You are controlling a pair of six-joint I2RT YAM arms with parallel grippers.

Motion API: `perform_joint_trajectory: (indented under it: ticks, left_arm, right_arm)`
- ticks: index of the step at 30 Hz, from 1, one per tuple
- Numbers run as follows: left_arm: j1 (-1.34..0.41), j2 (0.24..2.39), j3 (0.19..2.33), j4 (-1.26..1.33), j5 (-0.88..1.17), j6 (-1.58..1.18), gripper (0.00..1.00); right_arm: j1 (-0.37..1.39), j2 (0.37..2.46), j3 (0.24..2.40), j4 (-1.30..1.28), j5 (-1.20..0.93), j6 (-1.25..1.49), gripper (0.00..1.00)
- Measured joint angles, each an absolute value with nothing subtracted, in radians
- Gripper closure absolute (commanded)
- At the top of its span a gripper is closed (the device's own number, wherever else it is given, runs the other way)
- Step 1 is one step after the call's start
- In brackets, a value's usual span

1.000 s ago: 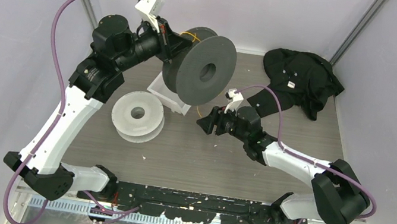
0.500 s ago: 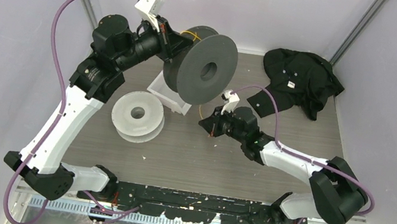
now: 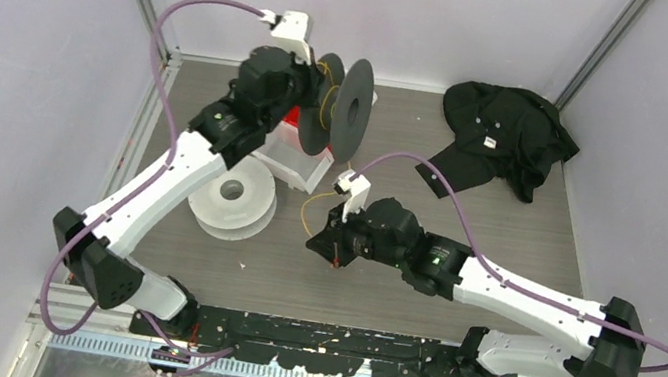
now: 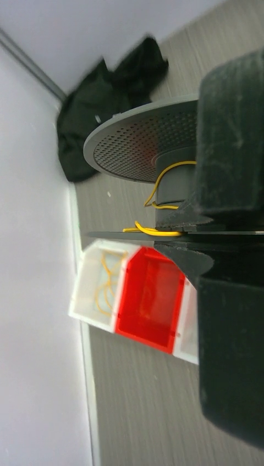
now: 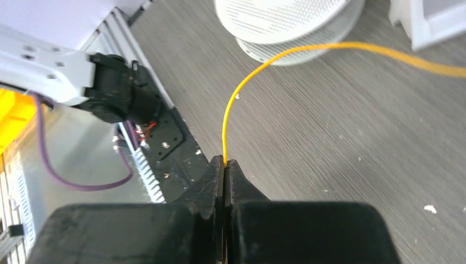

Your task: Wrap the cables

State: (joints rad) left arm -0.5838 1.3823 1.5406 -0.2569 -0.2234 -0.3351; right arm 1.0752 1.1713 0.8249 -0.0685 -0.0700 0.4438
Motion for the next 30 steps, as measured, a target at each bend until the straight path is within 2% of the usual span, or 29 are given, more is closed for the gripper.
perform_joint_trajectory:
  ticks: [5, 10, 16, 25, 30]
  left_arm:
    - [-0.653, 1.457, 1.509, -0.267, -0.386, -0.25, 1.0]
    - [-0.685, 1.468, 1.47, -0.282, -0.418, -0.192, 1.0]
    - [-0.695, 1.459, 1.42, -0.301, -0.339, -0.167, 1.0]
    - [-0.7, 1.359, 1.328, -0.362, -0.153, -0.128, 1.0]
    - [-0.7, 1.283, 1.329, -0.394, -0.021, -0.12, 1.0]
  right_arm:
    - [1.128, 1.169, 1.03, -0.226, -0.06, 0.384, 1.0]
    - [1.122, 1.168, 1.224, -0.347, 0.006, 0.244, 0.99]
    - [0.947, 1.18, 1.41, -0.397, -0.013, 0.103, 1.0]
    - [0.712, 1.277, 1.454, -0.435, -0.094, 0.01, 1.0]
    - [0.592, 1.29, 1.378, -0.443, -0.147, 0.007, 0.99]
